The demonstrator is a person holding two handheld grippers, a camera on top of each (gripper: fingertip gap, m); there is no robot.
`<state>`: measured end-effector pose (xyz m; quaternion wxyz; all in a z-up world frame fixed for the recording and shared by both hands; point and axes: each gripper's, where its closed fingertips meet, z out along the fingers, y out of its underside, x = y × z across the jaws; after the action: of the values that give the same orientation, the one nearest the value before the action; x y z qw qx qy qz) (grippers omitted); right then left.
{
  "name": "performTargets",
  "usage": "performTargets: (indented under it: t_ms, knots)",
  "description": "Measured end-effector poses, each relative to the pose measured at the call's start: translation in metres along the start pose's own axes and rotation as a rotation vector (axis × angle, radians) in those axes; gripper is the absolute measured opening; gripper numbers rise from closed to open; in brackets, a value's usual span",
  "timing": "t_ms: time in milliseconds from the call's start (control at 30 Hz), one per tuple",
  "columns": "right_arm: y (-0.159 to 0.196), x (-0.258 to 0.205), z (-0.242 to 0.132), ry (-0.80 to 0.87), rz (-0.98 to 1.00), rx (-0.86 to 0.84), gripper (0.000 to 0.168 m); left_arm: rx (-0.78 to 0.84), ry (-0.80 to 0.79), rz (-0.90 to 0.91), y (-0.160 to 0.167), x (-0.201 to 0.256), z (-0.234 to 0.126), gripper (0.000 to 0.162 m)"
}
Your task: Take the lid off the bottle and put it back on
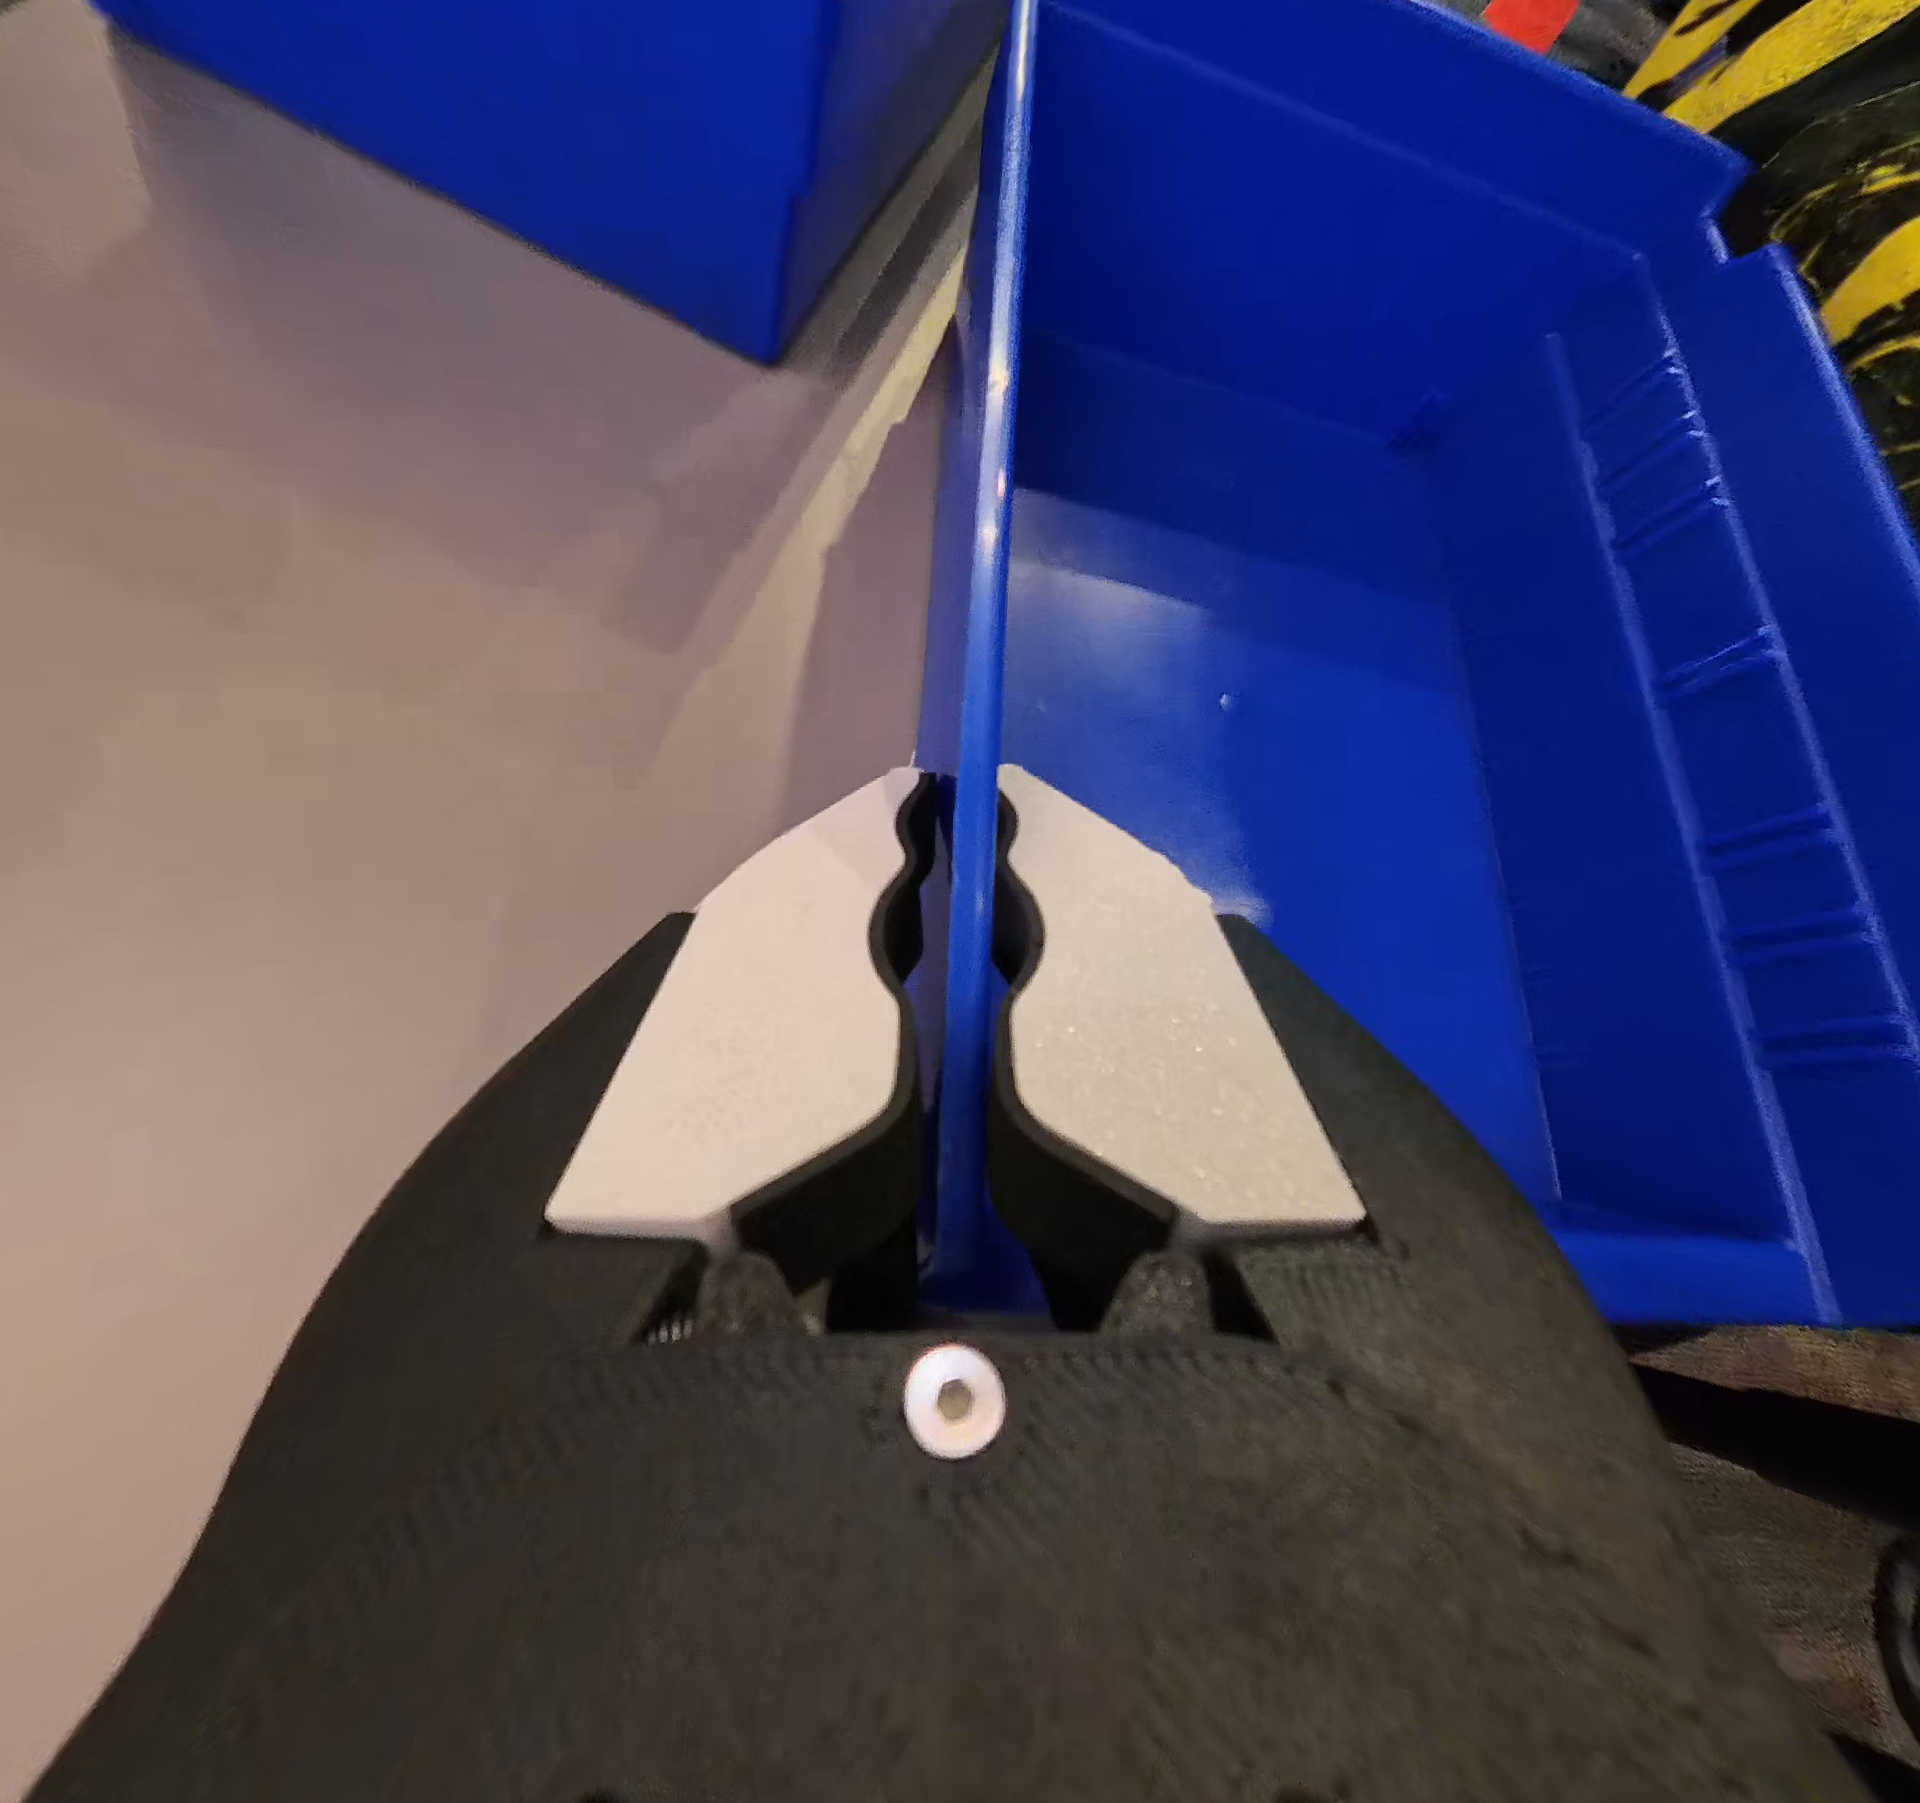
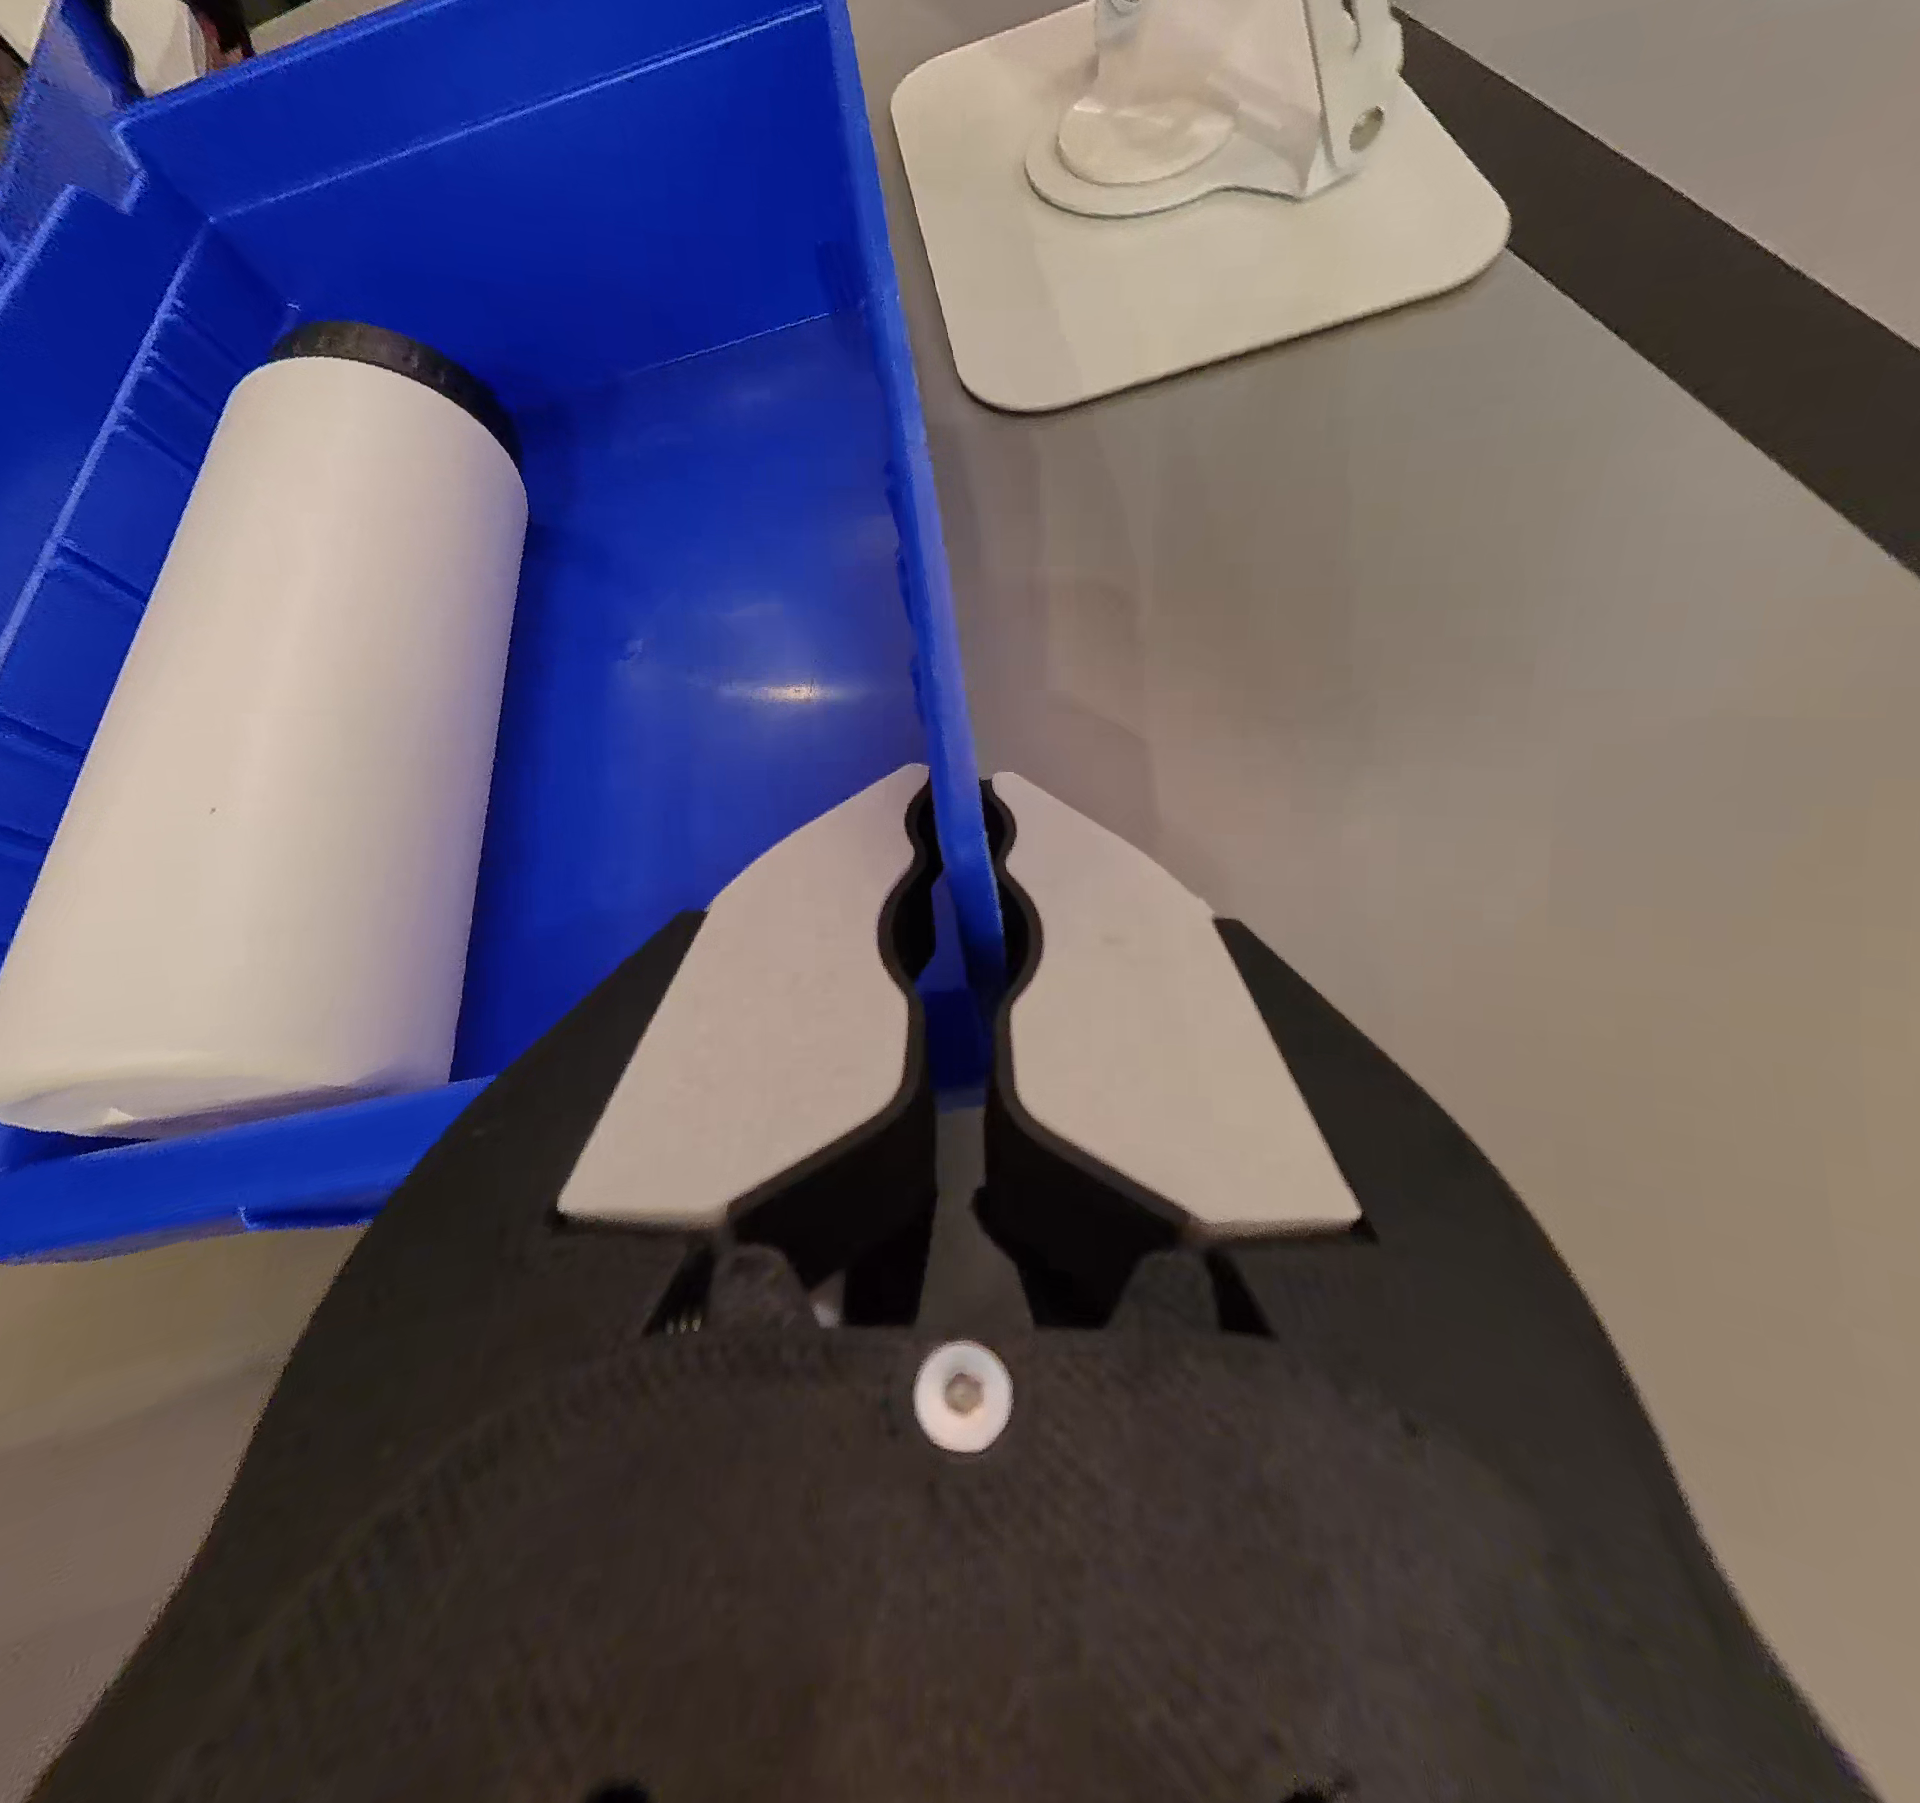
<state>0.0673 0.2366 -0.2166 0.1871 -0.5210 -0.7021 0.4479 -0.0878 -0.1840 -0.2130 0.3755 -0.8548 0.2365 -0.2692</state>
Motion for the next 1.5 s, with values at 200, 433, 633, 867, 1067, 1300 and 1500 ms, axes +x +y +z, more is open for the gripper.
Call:
performTargets:
  t_ms: [200, 433, 633, 867, 1067, 1300, 1500]
  knots:
    - [-0.037, -0.001, 0.057, -0.013, -0.063, -0.029, 0.013, 0.008, 0.033, -0.024, -0.024, -0.004, 0.03, 0.01]
    - [-0.067, -0.015, 0.006, 0.27, -0.034, -0.067, 0.056, 0.071, -0.194, -0.155, -0.046, -0.038, -0.014, 0.069]
    - [-0.08, -0.154, -0.004, 0.188, -0.033, -0.095, 0.062, 0.161, -0.452, -0.244, -0.123, -0.086, -0.036, 0.078]
    - [-0.051, -0.238, 0.038, 0.117, 0.063, -0.162, 0.066, -0.056, -0.494, -0.278, -0.153, -0.123, 0.033, 0.072]
    - [-0.032, -0.275, 0.067, -0.057, 0.211, -0.194, 0.066, -0.196, -0.61, -0.247, -0.146, -0.144, 0.044, 0.05]
    - [-0.015, -0.28, 0.097, -0.034, 0.17, -0.289, 0.062, -0.288, -0.675, -0.279, -0.129, -0.155, 0.039, 0.055]
    - [-0.013, -0.281, 0.095, -0.047, 0.148, -0.325, 0.049, -0.349, -0.644, -0.253, -0.125, -0.155, 0.042, 0.021]
